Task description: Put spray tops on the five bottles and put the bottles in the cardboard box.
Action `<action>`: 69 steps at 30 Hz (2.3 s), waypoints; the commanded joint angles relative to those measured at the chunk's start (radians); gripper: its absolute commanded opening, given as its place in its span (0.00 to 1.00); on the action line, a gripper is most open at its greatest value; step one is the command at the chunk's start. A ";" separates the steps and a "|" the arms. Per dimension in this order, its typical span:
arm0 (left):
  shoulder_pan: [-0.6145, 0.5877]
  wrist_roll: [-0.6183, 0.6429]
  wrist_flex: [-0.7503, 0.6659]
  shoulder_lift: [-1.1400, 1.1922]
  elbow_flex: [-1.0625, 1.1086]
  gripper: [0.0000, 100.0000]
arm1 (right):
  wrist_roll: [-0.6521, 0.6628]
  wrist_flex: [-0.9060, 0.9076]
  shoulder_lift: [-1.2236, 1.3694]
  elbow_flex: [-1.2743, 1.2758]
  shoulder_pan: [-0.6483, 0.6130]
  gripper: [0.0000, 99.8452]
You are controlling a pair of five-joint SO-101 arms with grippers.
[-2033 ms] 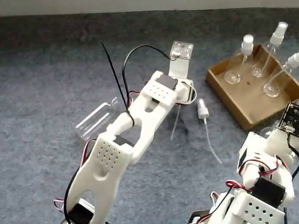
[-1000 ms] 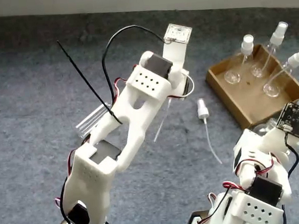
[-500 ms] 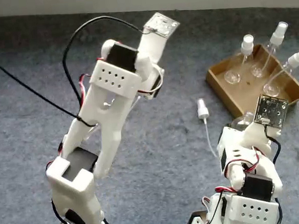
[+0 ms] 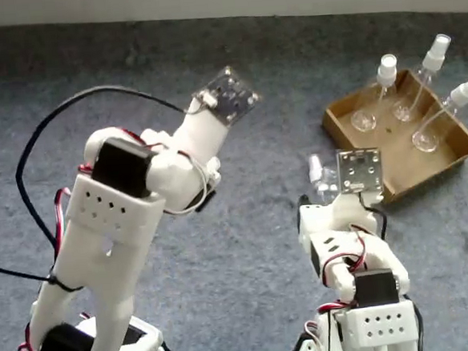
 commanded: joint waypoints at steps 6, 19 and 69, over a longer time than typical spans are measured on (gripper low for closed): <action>-0.130 -0.015 -0.115 -0.127 0.219 0.03 | -0.002 -0.229 -0.013 0.004 -0.136 0.15; -0.214 -0.020 -0.238 -0.134 0.450 0.03 | -0.002 -0.481 -0.008 0.124 -0.294 0.15; -0.010 0.264 -0.646 -0.323 0.174 0.03 | -0.005 -0.644 -0.013 0.390 -0.298 0.15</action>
